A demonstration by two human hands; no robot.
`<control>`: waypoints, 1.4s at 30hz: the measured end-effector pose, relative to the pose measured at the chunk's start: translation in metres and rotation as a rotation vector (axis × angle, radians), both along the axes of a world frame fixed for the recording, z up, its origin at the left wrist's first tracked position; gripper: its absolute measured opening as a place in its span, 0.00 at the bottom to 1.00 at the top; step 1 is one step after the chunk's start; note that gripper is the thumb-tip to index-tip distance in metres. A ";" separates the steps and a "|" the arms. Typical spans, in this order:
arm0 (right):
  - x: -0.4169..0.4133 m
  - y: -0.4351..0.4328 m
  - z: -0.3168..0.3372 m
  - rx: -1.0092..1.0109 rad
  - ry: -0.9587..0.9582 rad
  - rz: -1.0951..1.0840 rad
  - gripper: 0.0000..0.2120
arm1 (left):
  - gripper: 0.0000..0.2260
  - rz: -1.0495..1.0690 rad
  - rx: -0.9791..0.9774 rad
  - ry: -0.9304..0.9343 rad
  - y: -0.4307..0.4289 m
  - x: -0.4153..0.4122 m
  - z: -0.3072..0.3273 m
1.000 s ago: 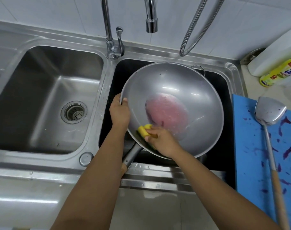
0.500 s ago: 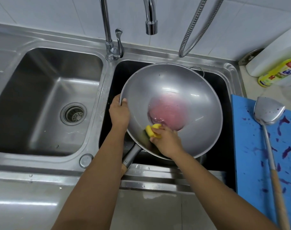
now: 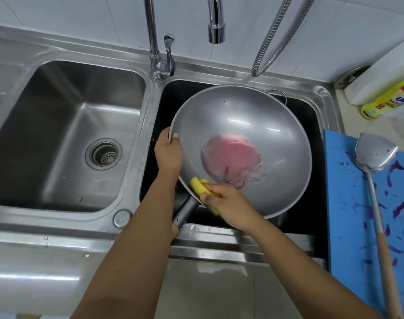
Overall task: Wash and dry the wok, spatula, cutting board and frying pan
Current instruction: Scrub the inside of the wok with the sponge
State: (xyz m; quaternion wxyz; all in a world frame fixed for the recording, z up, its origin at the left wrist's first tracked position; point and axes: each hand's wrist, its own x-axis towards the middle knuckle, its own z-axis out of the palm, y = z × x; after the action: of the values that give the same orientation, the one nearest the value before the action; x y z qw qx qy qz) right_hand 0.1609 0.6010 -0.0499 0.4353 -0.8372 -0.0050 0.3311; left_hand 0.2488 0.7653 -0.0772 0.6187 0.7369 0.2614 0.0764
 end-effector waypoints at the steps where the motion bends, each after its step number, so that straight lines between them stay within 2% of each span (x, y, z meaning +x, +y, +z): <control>1: -0.001 -0.001 0.002 0.050 0.037 -0.022 0.20 | 0.12 -0.003 -0.004 -0.001 -0.001 0.000 0.000; 3: 0.001 -0.014 0.005 -0.049 0.037 -0.039 0.19 | 0.12 -0.004 -0.019 0.000 -0.001 -0.002 0.001; 6: 0.008 -0.045 0.002 -0.602 -0.133 0.061 0.21 | 0.12 -0.013 -0.040 0.022 -0.002 -0.003 0.003; 7: 0.008 -0.049 0.001 -0.717 -0.147 0.081 0.20 | 0.12 -0.013 -0.039 0.029 -0.002 -0.004 0.003; 8: 0.006 -0.048 -0.001 -0.742 -0.150 0.081 0.19 | 0.11 -0.009 -0.036 0.033 -0.002 -0.004 0.002; 10: -0.001 -0.035 -0.006 -0.586 -0.181 0.047 0.18 | 0.12 -0.005 -0.032 0.032 -0.003 -0.004 0.004; 13: -0.019 -0.014 -0.012 -0.244 -0.192 -0.008 0.19 | 0.12 -0.002 -0.028 0.030 -0.003 -0.003 0.003; 15: -0.024 -0.020 -0.011 -0.188 -0.185 -0.034 0.22 | 0.12 -0.004 -0.017 0.028 -0.001 -0.003 0.002; 16: -0.023 -0.030 -0.010 -0.262 -0.199 -0.032 0.22 | 0.12 -0.010 -0.013 0.024 -0.001 -0.002 0.002; 20: -0.011 -0.075 -0.012 -0.845 -0.289 0.006 0.17 | 0.11 -0.024 -0.002 -0.013 -0.001 0.002 0.005; 22: -0.007 -0.073 -0.019 -0.918 -0.268 -0.018 0.17 | 0.12 -0.037 0.010 -0.027 -0.002 0.004 0.007; 24: -0.007 -0.052 -0.023 -0.748 -0.232 -0.044 0.17 | 0.12 -0.042 0.030 -0.021 -0.003 0.006 0.006; 27: -0.014 -0.018 -0.024 -0.314 -0.243 -0.051 0.17 | 0.12 -0.051 0.050 -0.022 -0.002 0.005 0.005; 29: -0.010 -0.020 -0.019 -0.122 -0.187 -0.062 0.19 | 0.12 -0.050 0.060 -0.024 -0.001 0.006 0.005; 30: -0.006 -0.029 -0.015 -0.145 -0.164 -0.055 0.19 | 0.12 -0.053 0.059 -0.024 -0.001 0.006 0.005; 31: -0.003 -0.042 -0.014 -0.271 -0.162 -0.023 0.19 | 0.12 -0.057 0.052 -0.021 -0.001 0.006 0.005; 33: -0.001 -0.072 -0.010 -0.678 -0.198 0.031 0.15 | 0.12 -0.051 0.037 -0.015 -0.002 0.006 0.005; 35: -0.001 -0.097 -0.008 -0.882 -0.254 -0.074 0.14 | 0.12 -0.039 0.025 -0.011 -0.002 0.006 0.005; 38: 0.004 -0.114 -0.014 -0.886 -0.309 -0.229 0.14 | 0.13 -0.034 0.027 -0.003 -0.003 0.005 0.008; 42: 0.004 -0.111 -0.021 -0.856 -0.461 -0.165 0.14 | 0.13 -0.016 0.025 -0.003 -0.002 0.003 0.009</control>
State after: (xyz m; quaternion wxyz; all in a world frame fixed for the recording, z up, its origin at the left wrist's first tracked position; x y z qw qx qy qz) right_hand 0.1652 0.4895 -0.0708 0.0646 -0.9900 0.1014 0.0740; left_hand 0.2516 0.7634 -0.0681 0.6103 0.7466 0.2535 0.0760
